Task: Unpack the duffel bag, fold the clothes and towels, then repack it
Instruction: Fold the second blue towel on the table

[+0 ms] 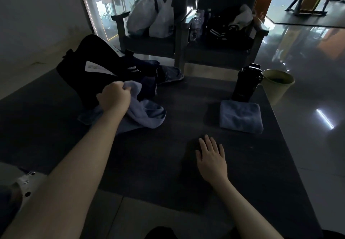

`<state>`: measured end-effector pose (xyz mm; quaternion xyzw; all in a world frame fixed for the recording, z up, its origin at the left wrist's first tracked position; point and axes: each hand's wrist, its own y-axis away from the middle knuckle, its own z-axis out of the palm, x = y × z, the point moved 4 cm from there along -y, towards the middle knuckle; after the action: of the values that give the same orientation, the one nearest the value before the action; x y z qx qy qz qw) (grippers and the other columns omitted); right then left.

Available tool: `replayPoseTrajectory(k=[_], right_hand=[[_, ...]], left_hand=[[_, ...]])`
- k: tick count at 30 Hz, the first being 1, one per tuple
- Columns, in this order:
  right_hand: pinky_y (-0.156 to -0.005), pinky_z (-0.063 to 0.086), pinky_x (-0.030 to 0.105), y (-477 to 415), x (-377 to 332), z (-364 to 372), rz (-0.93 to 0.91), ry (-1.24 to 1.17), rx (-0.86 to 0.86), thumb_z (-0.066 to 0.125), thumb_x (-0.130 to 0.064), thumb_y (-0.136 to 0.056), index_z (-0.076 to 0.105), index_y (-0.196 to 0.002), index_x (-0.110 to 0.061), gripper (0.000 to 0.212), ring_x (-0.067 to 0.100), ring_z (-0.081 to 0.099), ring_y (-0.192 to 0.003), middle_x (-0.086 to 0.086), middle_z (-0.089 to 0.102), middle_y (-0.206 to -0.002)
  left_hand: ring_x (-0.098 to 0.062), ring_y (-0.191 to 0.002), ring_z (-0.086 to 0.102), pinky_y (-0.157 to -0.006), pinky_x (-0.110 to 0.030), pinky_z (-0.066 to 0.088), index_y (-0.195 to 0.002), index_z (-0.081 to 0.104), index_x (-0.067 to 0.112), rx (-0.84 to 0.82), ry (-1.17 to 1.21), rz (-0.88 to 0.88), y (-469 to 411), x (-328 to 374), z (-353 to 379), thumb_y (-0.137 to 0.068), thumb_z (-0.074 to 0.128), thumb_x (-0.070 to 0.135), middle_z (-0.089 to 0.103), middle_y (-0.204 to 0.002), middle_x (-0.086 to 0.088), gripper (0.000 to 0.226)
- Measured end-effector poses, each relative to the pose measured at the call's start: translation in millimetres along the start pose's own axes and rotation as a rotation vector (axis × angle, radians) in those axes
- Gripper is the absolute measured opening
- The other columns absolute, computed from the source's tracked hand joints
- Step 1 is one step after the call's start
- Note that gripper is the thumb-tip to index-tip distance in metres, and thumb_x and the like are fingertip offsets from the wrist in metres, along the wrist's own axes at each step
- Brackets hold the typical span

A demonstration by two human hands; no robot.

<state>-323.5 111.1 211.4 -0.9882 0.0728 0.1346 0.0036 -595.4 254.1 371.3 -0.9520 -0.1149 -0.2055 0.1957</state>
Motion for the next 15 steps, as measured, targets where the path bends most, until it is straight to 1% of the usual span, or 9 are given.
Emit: replayPoseTrajectory(k=[2, 4, 5, 7, 8, 10, 12, 14, 15], right_hand=[[-0.119, -0.002, 0.039, 1, -1, -1, 0.002, 0.004, -0.006, 0.024, -0.041, -0.101, 0.016, -0.151, -0.023, 0.053, 0.016, -0.003, -0.147, -0.002, 0.004, -0.16], [-0.119, -0.003, 0.04, 1, -1, -1, 0.005, 0.001, -0.054, 0.024, -0.042, -0.101, 0.013, -0.151, -0.023, 0.055, 0.016, -0.006, -0.147, -0.001, 0.001, -0.16], [-0.119, -0.003, 0.041, 0, 0, -1, 0.006, -0.009, -0.079, 0.024, -0.044, -0.101, 0.012, -0.151, -0.023, 0.056, 0.016, -0.006, -0.147, -0.001, 0.001, -0.16], [-0.119, 0.0, 0.044, -3, -2, -6, -0.001, -0.095, -0.087, 0.031, -0.05, -0.098, 0.01, -0.151, -0.026, 0.062, 0.018, 0.0, -0.147, -0.001, 0.007, -0.16], [-0.119, 0.005, 0.046, -4, -5, -13, -0.004, -0.183, -0.066, 0.037, -0.054, -0.095, 0.01, -0.151, -0.028, 0.068, 0.018, 0.008, -0.146, -0.002, 0.012, -0.159], [-0.115, 0.021, 0.044, -6, -17, -28, -0.003, -0.424, -0.051, 0.051, -0.058, -0.087, 0.007, -0.151, -0.031, 0.082, 0.018, 0.025, -0.142, -0.005, 0.016, -0.158], [-0.109, 0.034, 0.041, -13, -36, -42, 0.004, -0.705, -0.065, 0.064, -0.057, -0.079, 0.006, -0.151, -0.032, 0.096, 0.018, 0.032, -0.138, -0.007, 0.015, -0.158], [-0.105, 0.042, 0.042, -19, -57, -56, -0.081, -0.921, -0.006, 0.072, -0.06, -0.071, 0.013, -0.15, -0.032, 0.103, 0.017, 0.037, -0.135, -0.005, 0.024, -0.155], [-0.101, 0.045, 0.04, -22, -65, -60, -0.147, -0.992, 0.026, 0.074, -0.058, -0.07, 0.02, -0.148, -0.03, 0.099, 0.015, 0.042, -0.132, -0.005, 0.033, -0.15]], left_hand=[[-0.035, -0.096, 0.061, -0.076, -0.036, 0.042, -0.099, 0.066, 0.006, 0.011, 0.133, 0.062, -7, 20, -15, -0.096, 0.047, 0.03, 0.066, -0.097, -0.017, 0.031], [-0.03, -0.081, 0.06, -0.065, -0.03, 0.036, -0.077, 0.062, 0.006, -0.031, 0.299, 0.099, -9, 40, -28, -0.094, 0.048, 0.026, 0.06, -0.075, -0.011, 0.03], [-0.026, -0.073, 0.057, -0.062, -0.028, 0.033, -0.069, 0.057, 0.007, -0.057, 0.356, 0.106, -8, 49, -32, -0.093, 0.049, 0.025, 0.055, -0.065, -0.006, 0.031], [-0.019, -0.067, 0.053, -0.061, -0.028, 0.035, -0.065, 0.057, 0.008, -0.139, 0.469, 0.107, -3, 65, -34, -0.092, 0.051, 0.024, 0.052, -0.06, -0.001, 0.032], [-0.015, -0.065, 0.054, -0.061, -0.027, 0.038, -0.067, 0.061, 0.009, -0.198, 0.555, 0.099, 2, 72, -33, -0.091, 0.053, 0.024, 0.056, -0.062, 0.0, 0.03], [-0.008, -0.062, 0.056, -0.059, -0.021, 0.042, -0.068, 0.064, 0.015, -0.323, 0.733, 0.079, 16, 85, -31, -0.091, 0.056, 0.022, 0.06, -0.065, 0.003, 0.026], [-0.005, -0.059, 0.057, -0.055, -0.016, 0.043, -0.07, 0.065, 0.016, -0.43, 0.832, 0.069, 31, 95, -30, -0.093, 0.055, 0.018, 0.061, -0.065, 0.004, 0.025], [-0.005, -0.058, 0.058, -0.054, -0.017, 0.044, -0.073, 0.065, 0.013, -0.53, 0.936, 0.043, 45, 103, -27, -0.094, 0.053, 0.014, 0.061, -0.065, 0.002, 0.024], [-0.007, -0.059, 0.058, -0.056, -0.019, 0.045, -0.075, 0.065, 0.012, -0.584, 1.009, 0.014, 52, 106, -26, -0.094, 0.052, 0.013, 0.061, -0.066, 0.0, 0.023]])
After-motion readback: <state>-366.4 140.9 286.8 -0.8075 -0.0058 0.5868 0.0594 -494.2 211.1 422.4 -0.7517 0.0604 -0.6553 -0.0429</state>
